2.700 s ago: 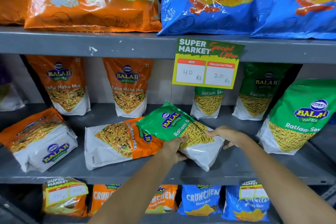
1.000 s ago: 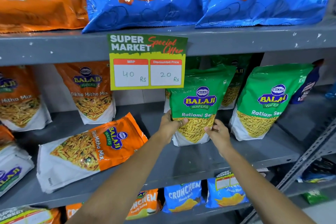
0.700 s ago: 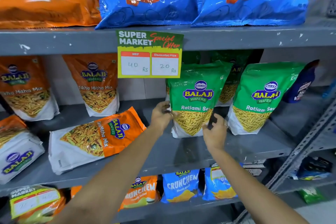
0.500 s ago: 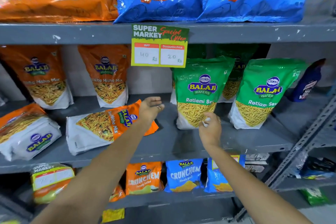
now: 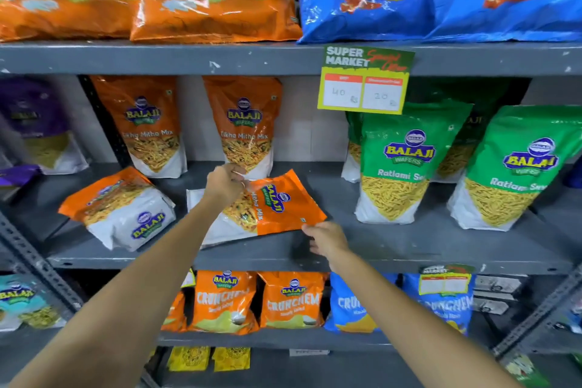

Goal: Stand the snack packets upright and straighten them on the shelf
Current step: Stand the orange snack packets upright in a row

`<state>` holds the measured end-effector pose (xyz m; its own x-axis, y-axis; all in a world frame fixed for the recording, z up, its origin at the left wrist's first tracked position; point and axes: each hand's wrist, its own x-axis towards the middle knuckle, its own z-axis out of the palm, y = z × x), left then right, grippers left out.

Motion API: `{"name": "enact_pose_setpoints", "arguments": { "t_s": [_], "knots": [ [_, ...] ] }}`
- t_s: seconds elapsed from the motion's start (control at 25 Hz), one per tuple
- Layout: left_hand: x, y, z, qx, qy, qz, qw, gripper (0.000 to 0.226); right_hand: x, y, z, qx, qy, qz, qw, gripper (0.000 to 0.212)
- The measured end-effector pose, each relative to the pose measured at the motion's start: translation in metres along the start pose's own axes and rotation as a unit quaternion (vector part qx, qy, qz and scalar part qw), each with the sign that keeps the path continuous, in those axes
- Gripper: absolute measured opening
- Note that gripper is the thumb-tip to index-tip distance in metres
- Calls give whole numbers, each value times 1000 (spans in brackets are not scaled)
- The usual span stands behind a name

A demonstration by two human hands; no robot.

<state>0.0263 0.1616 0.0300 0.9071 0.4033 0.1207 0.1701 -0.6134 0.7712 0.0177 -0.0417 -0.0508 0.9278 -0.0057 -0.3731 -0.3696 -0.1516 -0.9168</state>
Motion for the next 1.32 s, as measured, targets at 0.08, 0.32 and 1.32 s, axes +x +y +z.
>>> {"name": "enact_pose_setpoints", "arguments": {
  "t_s": [0.08, 0.32, 1.32],
  "knots": [
    [15, -17, -15, 27, -23, 7, 999, 28, -2, -10, 24, 90, -49, 75, 992, 49],
    [73, -69, -38, 148, -96, 21, 984, 45, -2, -28, 93, 235, -58, 152, 958, 56],
    [15, -87, -30, -187, -79, 20, 979, 5, -10, -54, 95, 305, -35, -77, 949, 39]
  ]
}}
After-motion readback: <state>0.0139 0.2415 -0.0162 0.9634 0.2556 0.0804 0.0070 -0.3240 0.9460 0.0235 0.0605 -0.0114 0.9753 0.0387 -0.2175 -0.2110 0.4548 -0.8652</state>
